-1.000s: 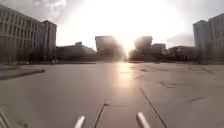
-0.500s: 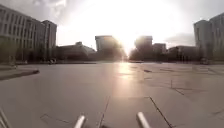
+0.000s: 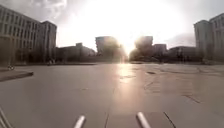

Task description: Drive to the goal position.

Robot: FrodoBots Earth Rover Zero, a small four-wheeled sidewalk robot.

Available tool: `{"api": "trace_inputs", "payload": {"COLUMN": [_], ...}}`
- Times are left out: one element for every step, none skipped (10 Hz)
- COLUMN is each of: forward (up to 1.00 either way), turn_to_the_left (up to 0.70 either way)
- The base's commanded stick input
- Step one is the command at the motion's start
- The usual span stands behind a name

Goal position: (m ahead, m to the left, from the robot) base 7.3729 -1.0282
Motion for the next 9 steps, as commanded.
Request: {"api": "trace_inputs", "payload": {"forward": [1.0, 1.0, 1.0, 1.0, 1.0, 1.0, 1.0, 1.0, 1.0], "turn_to_the_left": [0.0, 0.0, 0.0, 0.0, 0.0, -0.07, -0.27, -0.19, 0.0]}}
